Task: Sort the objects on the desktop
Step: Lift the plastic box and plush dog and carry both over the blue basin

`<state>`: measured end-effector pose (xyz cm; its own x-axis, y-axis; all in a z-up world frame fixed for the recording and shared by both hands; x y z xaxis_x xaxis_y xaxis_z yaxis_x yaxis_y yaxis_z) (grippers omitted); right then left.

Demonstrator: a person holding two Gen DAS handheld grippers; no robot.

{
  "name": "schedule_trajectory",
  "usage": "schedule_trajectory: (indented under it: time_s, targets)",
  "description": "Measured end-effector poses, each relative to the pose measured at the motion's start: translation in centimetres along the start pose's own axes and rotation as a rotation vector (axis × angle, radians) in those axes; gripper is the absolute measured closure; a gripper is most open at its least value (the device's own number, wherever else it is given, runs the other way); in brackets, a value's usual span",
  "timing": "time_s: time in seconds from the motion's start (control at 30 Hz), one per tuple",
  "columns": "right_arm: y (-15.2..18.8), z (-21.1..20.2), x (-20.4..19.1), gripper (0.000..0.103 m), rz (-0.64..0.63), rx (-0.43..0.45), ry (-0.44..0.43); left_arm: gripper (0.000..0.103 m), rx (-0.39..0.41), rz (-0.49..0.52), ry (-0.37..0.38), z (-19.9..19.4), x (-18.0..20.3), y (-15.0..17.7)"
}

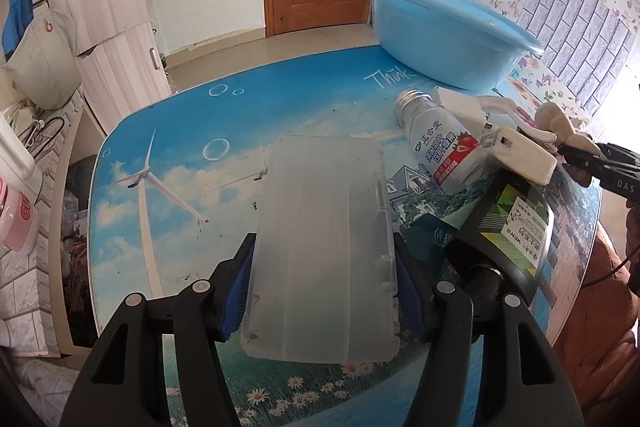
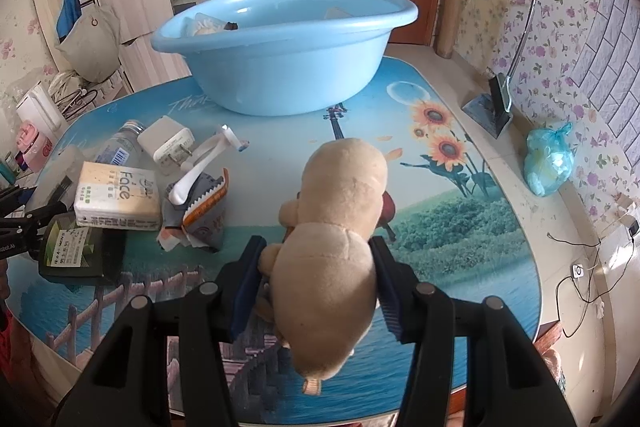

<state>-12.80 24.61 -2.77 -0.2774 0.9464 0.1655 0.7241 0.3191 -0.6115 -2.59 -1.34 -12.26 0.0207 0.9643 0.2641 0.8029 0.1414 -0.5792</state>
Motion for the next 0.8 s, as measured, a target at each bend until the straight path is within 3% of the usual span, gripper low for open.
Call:
schedule_trajectory:
  time_s: [0.43,0.8]
  targets:
    - [-1.2,-2.9,0.5,0.058,0.031,0.087,-0.039,0.042,0.141,-0.039,0.023,-4.4,0.4,-1.8]
    - [-2.3,-6.2,0.7,0.058,0.057,0.173,-0.078,0.042,0.176,-0.017,0.064,-6.4,2.2,-2.7]
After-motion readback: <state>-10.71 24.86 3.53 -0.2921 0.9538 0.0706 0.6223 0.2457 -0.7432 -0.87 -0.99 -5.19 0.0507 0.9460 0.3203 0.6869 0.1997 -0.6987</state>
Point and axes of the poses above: each gripper's, at about its wrist camera, not at the fingertips, and z roughly the way its jaws point, x to its right, y to its underside, the point moved 4 cm from there along z, roughly the way its jaws point, and after that the axes turned 14 degrees about y, right-handed, at the moved point
